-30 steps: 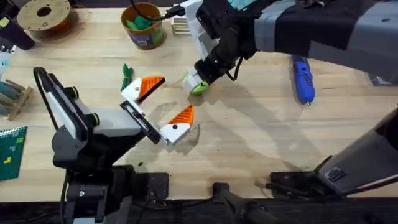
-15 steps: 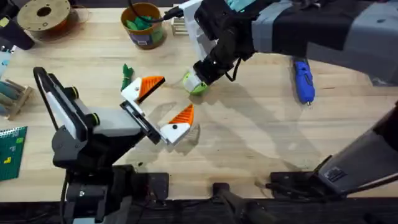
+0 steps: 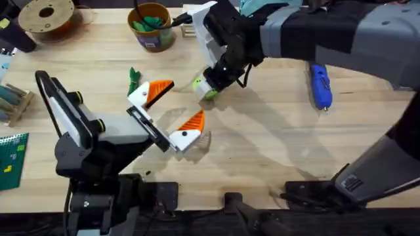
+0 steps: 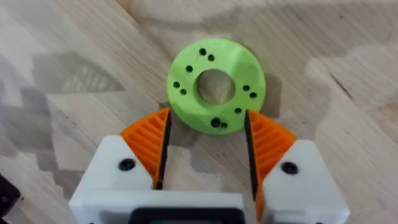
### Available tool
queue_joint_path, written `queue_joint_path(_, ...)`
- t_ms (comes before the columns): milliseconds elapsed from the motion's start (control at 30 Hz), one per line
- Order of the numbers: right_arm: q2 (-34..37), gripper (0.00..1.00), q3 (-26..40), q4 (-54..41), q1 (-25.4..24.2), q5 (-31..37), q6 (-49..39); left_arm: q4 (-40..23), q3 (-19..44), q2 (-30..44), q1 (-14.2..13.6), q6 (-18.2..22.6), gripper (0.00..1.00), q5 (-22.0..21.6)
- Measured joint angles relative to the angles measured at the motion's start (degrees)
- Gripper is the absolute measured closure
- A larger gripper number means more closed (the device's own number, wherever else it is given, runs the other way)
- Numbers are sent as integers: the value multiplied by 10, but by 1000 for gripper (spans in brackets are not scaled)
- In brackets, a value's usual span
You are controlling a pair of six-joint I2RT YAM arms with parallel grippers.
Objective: Pick up the gripper from the table and insert it into the empty holder that is missing its gripper. Then pick up a screw, insert it into the mounting hole, and use the screwdriver to tighten it. Finally, clean up the table by picking up the vegetable and placing it into the bucket.
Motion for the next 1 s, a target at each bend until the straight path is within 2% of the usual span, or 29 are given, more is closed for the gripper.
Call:
queue_joint_path(67,0,359,0,0,0,0,0,0,0,0,0,0,15,0)
queue_joint_path(433,0,545,0,0,0,0,0,0,0,0,0,0,15,0)
queue_joint_path(733,0,623,0,0,0,0,0,0,0,0,0,0,16,0)
queue_joint_path(1000,0,653,0,-6,0,17,0,0,0,0,0,0,15,0)
